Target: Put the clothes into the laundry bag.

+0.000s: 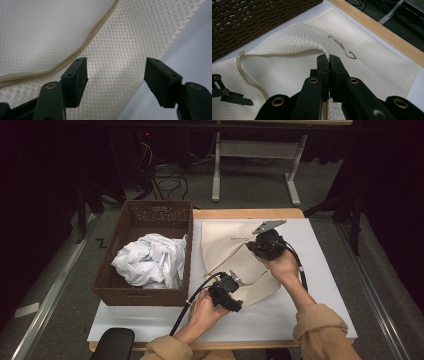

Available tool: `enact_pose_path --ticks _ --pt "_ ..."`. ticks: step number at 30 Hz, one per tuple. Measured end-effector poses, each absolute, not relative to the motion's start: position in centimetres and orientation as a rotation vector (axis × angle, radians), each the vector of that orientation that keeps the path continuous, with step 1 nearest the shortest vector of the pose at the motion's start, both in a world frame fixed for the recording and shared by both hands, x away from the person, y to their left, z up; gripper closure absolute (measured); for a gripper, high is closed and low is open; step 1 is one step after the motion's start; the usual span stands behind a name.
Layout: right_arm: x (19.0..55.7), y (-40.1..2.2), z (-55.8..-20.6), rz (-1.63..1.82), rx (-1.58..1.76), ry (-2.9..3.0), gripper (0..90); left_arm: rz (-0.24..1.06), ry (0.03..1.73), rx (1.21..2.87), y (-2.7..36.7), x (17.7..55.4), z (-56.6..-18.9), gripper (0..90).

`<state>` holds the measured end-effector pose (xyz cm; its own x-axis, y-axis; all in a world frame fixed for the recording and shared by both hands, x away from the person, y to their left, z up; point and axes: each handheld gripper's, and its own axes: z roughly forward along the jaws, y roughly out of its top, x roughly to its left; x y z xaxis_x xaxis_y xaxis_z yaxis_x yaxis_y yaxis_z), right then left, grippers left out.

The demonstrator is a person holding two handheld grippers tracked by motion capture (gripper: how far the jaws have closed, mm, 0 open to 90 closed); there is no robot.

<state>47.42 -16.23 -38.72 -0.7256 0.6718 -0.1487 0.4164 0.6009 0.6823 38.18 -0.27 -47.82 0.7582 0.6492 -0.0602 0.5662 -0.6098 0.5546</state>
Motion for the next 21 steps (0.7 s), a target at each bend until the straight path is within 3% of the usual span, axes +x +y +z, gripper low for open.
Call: enact_pose_path --ticks 21 --pt "47.3 -16.5 -38.9 0.892 0.868 2.434 88.3 0.295 0.852 2.413 2.6 36.8 -43.2 29.1"
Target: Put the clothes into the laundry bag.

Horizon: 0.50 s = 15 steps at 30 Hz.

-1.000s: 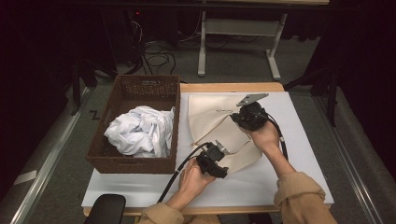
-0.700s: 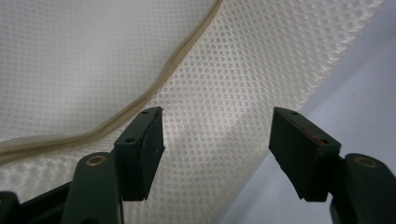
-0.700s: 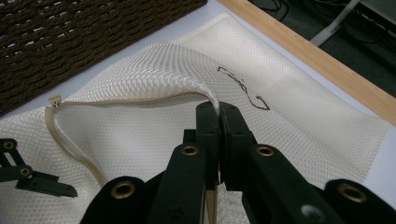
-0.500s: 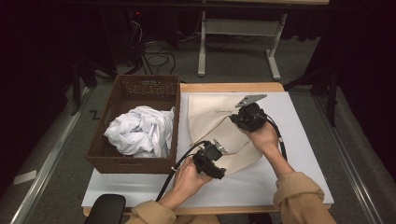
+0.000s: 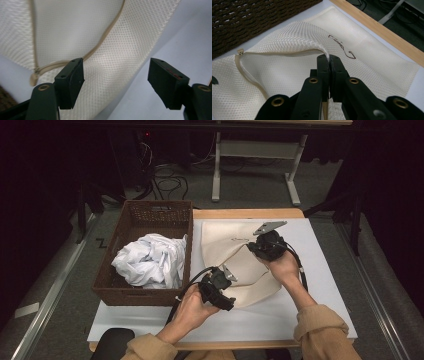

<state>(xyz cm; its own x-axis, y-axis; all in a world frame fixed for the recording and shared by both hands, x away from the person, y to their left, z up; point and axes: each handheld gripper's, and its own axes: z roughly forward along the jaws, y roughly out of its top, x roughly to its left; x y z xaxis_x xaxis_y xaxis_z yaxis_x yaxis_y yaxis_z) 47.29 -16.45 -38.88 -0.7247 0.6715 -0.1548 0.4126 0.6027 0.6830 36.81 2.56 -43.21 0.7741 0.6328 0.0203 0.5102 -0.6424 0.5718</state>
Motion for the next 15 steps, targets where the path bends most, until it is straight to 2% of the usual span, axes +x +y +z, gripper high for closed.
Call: enact_pose_path --ticks 15 --pt "47.3 -16.3 -38.9 0.884 0.869 2.431 88.3 0.399 0.899 2.395 6.0 36.6 -39.8 25.0"
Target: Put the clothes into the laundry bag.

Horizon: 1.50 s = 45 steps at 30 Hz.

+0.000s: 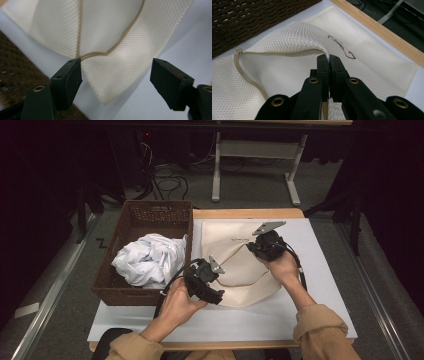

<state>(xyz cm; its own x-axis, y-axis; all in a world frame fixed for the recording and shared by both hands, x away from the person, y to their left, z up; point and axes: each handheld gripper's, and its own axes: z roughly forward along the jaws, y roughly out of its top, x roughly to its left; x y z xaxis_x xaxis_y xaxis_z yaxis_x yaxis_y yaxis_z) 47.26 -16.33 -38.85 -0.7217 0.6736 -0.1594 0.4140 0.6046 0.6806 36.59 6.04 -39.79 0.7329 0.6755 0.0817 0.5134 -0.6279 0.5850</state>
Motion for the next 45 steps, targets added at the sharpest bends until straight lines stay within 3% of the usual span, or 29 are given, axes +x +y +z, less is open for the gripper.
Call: enact_pose_path --ticks 22,34,45 --pt "47.3 -16.5 -38.7 0.866 0.869 2.426 88.3 0.456 1.074 2.263 12.6 38.5 -37.4 17.3" --pt "47.3 -16.3 -38.6 0.864 0.859 2.421 88.2 0.509 1.179 2.253 14.6 39.8 -37.4 13.7" --pt "47.3 -16.4 -38.6 0.866 0.863 2.421 88.2 0.495 1.343 2.225 17.6 42.4 -38.6 4.2"
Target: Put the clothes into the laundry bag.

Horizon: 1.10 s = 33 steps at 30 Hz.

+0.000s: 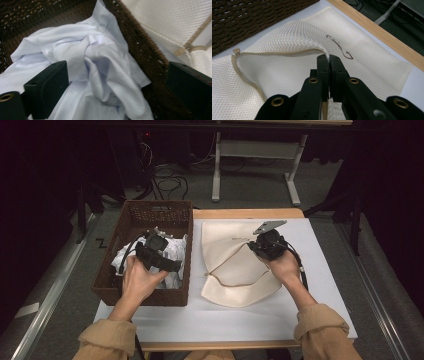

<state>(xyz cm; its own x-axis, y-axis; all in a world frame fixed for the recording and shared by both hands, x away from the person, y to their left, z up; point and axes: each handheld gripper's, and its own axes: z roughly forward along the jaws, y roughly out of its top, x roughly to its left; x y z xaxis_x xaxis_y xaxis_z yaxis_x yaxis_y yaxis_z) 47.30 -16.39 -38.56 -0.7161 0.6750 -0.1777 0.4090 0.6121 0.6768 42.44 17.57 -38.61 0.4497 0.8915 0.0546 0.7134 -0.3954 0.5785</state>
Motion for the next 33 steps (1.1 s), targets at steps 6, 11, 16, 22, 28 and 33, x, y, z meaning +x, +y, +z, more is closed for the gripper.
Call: enact_pose_path --ticks 6,11,16,22,28,33 --pt "47.3 -16.4 -38.6 0.860 0.868 2.424 88.2 0.496 1.414 2.228 18.4 43.9 -39.6 0.0" --pt "47.3 -16.3 -38.7 0.857 0.862 2.424 88.2 0.464 1.490 2.205 19.5 45.3 -40.6 0.0" --pt "47.3 -16.4 -38.8 0.852 0.867 2.423 88.2 0.380 1.555 2.190 20.6 46.6 -42.0 0.0" --pt "47.4 -16.5 -38.8 0.852 0.869 2.424 88.2 0.312 1.602 2.164 21.5 47.6 -42.7 0.0" --pt "47.3 -16.3 -38.9 0.850 0.865 2.425 88.0 0.220 1.645 2.157 22.5 48.7 -44.0 0.0" --pt "47.4 -16.5 -38.9 0.848 0.865 2.424 88.0 0.168 1.659 2.157 22.6 49.5 -45.0 0.0"
